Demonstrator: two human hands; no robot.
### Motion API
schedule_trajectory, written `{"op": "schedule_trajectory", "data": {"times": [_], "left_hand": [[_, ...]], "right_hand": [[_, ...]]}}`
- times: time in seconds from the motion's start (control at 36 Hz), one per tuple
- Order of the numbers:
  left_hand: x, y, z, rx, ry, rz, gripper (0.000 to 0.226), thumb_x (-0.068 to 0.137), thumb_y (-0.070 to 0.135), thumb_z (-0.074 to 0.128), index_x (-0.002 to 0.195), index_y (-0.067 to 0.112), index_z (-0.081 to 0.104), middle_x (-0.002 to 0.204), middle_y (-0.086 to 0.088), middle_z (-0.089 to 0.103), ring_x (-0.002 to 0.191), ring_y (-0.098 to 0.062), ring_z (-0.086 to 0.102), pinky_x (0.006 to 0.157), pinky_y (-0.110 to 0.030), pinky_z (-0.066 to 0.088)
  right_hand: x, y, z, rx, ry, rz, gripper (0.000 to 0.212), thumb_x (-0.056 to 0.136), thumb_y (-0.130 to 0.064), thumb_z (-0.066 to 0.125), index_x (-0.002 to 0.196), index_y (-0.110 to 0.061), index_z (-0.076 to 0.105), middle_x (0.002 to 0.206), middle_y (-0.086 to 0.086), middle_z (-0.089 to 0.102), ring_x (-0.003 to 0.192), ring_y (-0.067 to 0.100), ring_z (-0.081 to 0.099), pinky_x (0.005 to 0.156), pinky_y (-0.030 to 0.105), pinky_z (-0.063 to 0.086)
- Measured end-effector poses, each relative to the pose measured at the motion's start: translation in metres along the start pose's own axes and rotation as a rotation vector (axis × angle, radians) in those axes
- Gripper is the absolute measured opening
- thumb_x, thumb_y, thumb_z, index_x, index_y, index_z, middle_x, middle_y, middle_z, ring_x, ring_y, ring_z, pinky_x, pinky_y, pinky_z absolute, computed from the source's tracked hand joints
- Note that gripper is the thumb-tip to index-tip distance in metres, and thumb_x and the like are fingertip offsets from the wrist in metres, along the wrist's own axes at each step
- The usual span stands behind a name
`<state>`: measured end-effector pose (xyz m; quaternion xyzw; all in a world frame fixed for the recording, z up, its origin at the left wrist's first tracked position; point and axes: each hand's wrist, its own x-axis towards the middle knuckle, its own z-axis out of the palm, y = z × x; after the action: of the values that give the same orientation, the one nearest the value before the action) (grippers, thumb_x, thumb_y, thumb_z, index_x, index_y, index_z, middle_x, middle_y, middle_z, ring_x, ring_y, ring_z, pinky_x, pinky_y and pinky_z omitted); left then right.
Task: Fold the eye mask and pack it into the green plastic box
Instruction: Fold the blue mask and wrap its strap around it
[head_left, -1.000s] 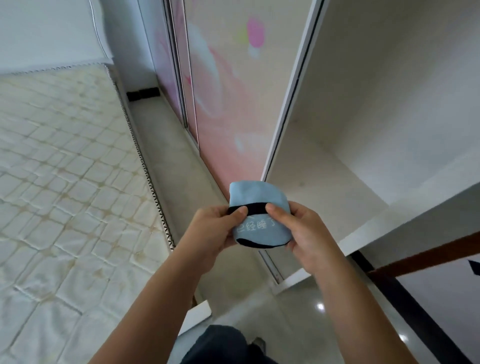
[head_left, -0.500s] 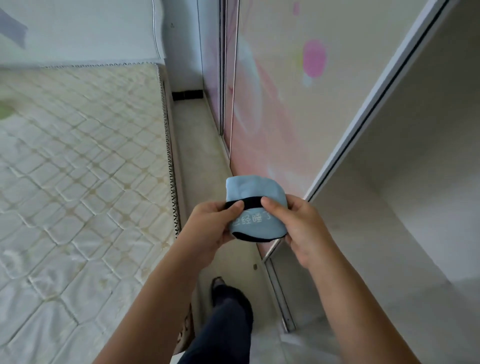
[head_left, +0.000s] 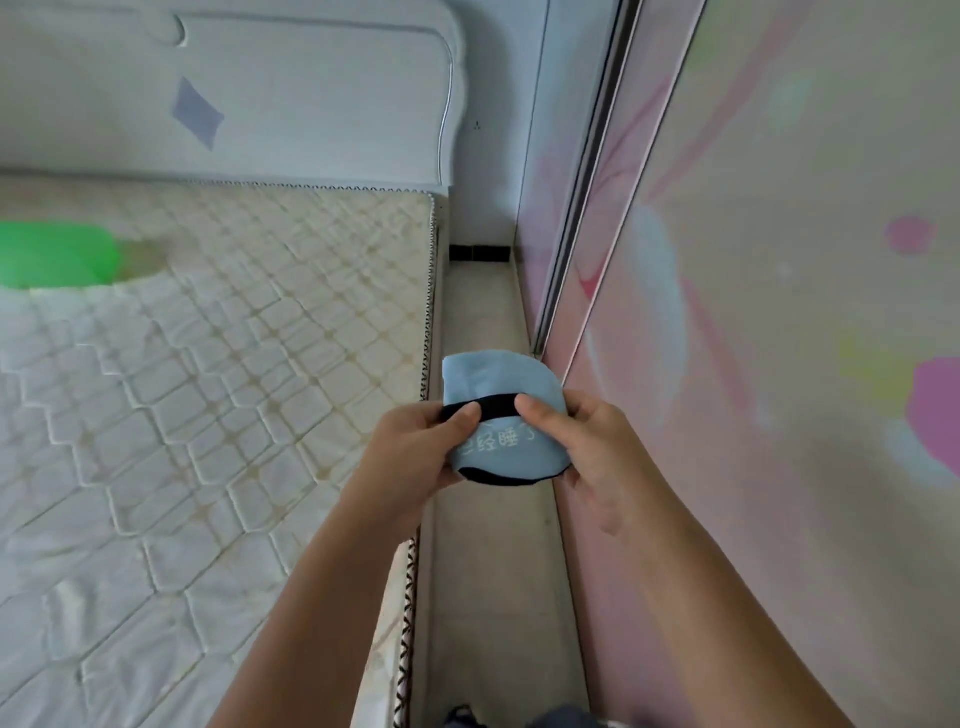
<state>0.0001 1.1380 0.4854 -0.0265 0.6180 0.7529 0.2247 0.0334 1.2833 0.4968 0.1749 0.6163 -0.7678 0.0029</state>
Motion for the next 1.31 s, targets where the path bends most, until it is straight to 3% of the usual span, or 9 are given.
{"op": "schedule_trajectory", "data": {"times": [0.28,0.42,0.72,1.31], "left_hand": [[0.095,0.030,-0.029,-0.103,0.129,-0.008,0.013,0.089,0.011,0.056,0.088,0.006,0.067,0.076,-0.005,0.075,0.070,-0.015,0.072,0.062,-0.025,0.059],[0.162,0.051,-0.035,-0.112,0.186,0.000,0.012,0.089,0.012,0.056,0.089,0.005,0.067,0.075,-0.005,0.075,0.069,-0.015,0.072,0.058,-0.023,0.057],[0.315,0.134,-0.035,-0.163,0.251,0.077,0.015,0.090,0.013,0.055,0.095,0.003,0.065,0.078,-0.005,0.075,0.070,-0.015,0.072,0.058,-0.022,0.056],[0.469,0.211,-0.137,-0.294,0.549,0.156,0.014,0.089,0.015,0.056,0.092,0.005,0.066,0.078,-0.005,0.076,0.071,-0.015,0.072,0.056,-0.021,0.055]], "right_hand": [[0.124,-0.015,0.031,-0.012,-0.133,0.070,0.024,0.081,-0.014,0.066,0.103,-0.007,0.065,0.083,0.005,0.070,0.071,0.014,0.066,0.066,0.027,0.054],[0.202,-0.029,0.037,-0.038,-0.182,0.090,0.022,0.080,-0.018,0.068,0.100,-0.010,0.065,0.086,0.005,0.070,0.074,0.016,0.067,0.066,0.027,0.054],[0.380,-0.107,0.053,-0.010,-0.362,0.067,0.007,0.078,-0.014,0.068,0.085,-0.015,0.066,0.068,-0.005,0.073,0.063,0.008,0.069,0.058,0.021,0.057],[0.597,-0.140,0.188,-0.147,-0.699,0.138,0.013,0.077,-0.018,0.070,0.089,-0.015,0.066,0.069,-0.005,0.073,0.064,0.009,0.069,0.052,0.021,0.053]]}}
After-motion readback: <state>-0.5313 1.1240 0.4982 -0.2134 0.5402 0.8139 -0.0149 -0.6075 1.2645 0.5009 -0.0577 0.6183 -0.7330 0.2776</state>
